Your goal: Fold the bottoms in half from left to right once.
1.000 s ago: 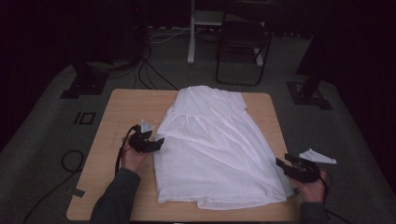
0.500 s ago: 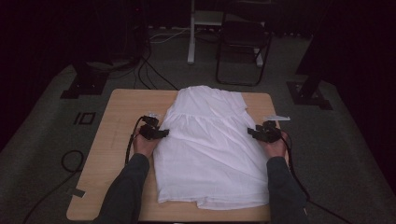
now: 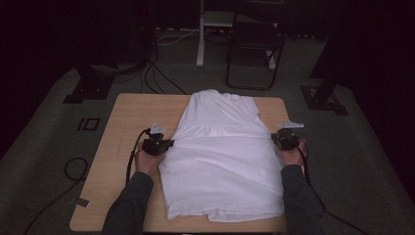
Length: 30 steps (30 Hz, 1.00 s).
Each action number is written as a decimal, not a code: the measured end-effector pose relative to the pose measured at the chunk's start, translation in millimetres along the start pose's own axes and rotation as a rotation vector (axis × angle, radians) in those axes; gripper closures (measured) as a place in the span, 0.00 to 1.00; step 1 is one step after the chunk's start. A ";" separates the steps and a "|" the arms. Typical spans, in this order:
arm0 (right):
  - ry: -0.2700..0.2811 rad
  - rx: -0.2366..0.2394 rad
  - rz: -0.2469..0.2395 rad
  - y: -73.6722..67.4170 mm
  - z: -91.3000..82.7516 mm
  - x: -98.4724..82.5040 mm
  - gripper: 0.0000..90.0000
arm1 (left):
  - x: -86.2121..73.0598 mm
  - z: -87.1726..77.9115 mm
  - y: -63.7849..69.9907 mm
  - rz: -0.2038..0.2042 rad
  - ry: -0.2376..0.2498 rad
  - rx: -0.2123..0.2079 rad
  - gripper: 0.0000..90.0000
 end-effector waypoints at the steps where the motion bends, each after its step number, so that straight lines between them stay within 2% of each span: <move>1: 0.000 0.000 0.000 0.0 0.0 0.0 0.99 | -4.0 0.8 -1.1 0.003 -0.011 0.004 0.97; 3: -0.038 0.029 0.001 -7.8 5.9 -16.7 0.99 | -14.5 -0.9 -5.2 -0.009 -0.023 0.001 0.97; 5: -0.019 0.042 -0.017 -17.9 1.4 -26.2 0.99 | -22.7 -8.3 -7.2 -0.005 -0.028 -0.001 0.98; 8: -0.015 0.085 -0.023 -33.2 -15.9 -39.5 0.99 | -34.8 -24.7 -5.1 0.012 -0.027 -0.002 0.97; 10: -0.009 0.123 -0.030 -49.4 -37.0 -56.5 0.99 | -44.1 -37.5 -1.7 0.026 -0.023 -0.001 0.97; 11: -0.009 0.123 -0.030 -49.4 -37.0 -56.5 0.99 | -49.8 -43.6 0.3 0.029 -0.023 -0.001 0.97; 12: -0.004 0.140 -0.033 -60.6 -51.9 -68.4 0.99 | -56.0 -49.7 2.2 0.037 -0.027 0.000 0.97; 14: -0.004 0.140 -0.033 -60.6 -51.9 -68.4 0.99 | -60.8 -53.8 3.7 0.043 -0.030 0.003 0.97; 15: -0.001 0.150 -0.031 -65.1 -57.4 -72.8 0.99 | -73.5 -67.2 8.7 0.048 -0.032 0.005 0.97; 16: 0.003 0.170 -0.024 -77.9 -73.2 -85.5 0.99 | -79.2 -72.9 11.1 0.051 -0.032 0.002 0.97; 19: -0.001 0.173 -0.038 -93.1 -92.3 -100.5 0.99 | -98.6 -84.7 16.9 0.055 -0.050 0.000 0.97; 21: -0.004 0.171 -0.038 -98.6 -100.0 -106.6 0.99 | -115.6 -89.4 21.7 0.062 -0.080 -0.010 0.97; 23: -0.019 0.180 -0.035 -104.4 -107.9 -112.5 0.99 | -119.3 -91.1 22.8 0.063 -0.078 -0.018 0.97; 24: -0.026 0.188 -0.038 -106.0 -109.6 -112.9 0.97 | -116.3 -92.7 22.8 0.057 -0.060 -0.031 0.95; 26: -0.001 0.193 -0.060 -107.0 -111.3 -106.7 0.83 | -106.8 -95.0 21.2 0.034 -0.001 -0.048 0.78; 28: 0.039 0.184 -0.053 -102.5 -112.8 -92.4 0.70 | -98.2 -96.9 17.6 0.013 0.034 -0.050 0.66; 30: 0.087 0.196 -0.042 -99.2 -113.4 -71.4 0.65 | -86.4 -97.4 12.3 0.001 0.062 -0.031 0.61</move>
Point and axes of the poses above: each handheld gripper's, and its own axes: z roughly forward along the jaws, x roughly out of its top, y roughly to its right, the point moved 9 cm from there along z, roughly forward along the jaws, and after that the axes turned 11 degrees about -z, right-handed, at the moved point
